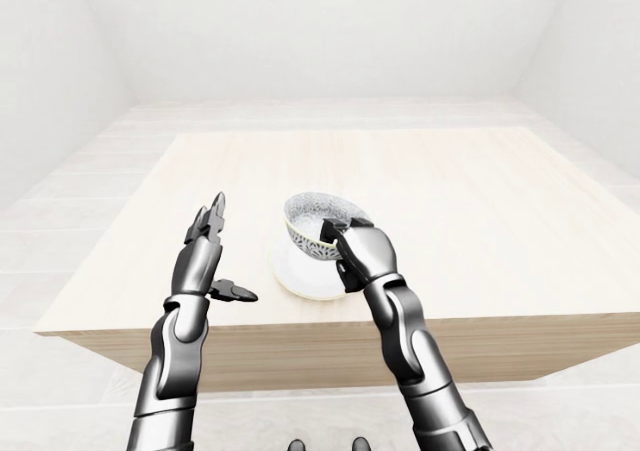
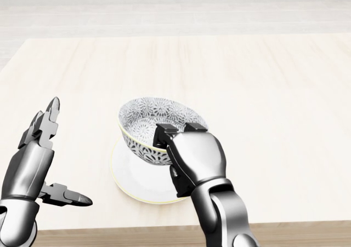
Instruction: Put the bowl on the plate.
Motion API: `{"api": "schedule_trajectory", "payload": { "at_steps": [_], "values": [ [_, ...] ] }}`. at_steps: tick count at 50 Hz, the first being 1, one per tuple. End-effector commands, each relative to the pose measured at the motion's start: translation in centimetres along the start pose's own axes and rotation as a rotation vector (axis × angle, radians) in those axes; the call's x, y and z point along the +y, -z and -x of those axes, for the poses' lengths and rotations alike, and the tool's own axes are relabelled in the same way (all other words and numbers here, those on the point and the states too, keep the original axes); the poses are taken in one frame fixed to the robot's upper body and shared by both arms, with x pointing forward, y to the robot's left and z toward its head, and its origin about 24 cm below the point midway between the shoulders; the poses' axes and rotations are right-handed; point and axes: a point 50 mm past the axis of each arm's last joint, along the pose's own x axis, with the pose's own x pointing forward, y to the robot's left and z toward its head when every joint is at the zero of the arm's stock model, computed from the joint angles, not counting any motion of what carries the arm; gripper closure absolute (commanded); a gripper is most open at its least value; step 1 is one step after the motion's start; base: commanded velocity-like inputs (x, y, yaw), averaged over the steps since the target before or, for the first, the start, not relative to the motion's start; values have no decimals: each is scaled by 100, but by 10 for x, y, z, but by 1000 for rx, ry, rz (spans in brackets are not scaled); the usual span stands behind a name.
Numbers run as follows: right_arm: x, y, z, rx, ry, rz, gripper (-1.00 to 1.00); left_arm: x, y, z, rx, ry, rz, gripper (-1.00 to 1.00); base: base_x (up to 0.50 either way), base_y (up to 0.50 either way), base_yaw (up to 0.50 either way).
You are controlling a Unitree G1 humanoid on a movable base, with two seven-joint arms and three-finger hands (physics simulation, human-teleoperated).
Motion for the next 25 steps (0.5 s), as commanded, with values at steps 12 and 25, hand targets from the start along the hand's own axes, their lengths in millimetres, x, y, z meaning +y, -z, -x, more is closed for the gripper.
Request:
{"api": "schedule_trajectory", "payload": {
  "at_steps": [12,25],
  "values": [
    [2,3,-1,6,37,-41,100,-2,2,2,10,-1,-2,-100,0,0,0],
    [6,7,-2,18,24,-52,99,-2,3,2,14,1,-4,-100,0,0,0]
  ]
}}
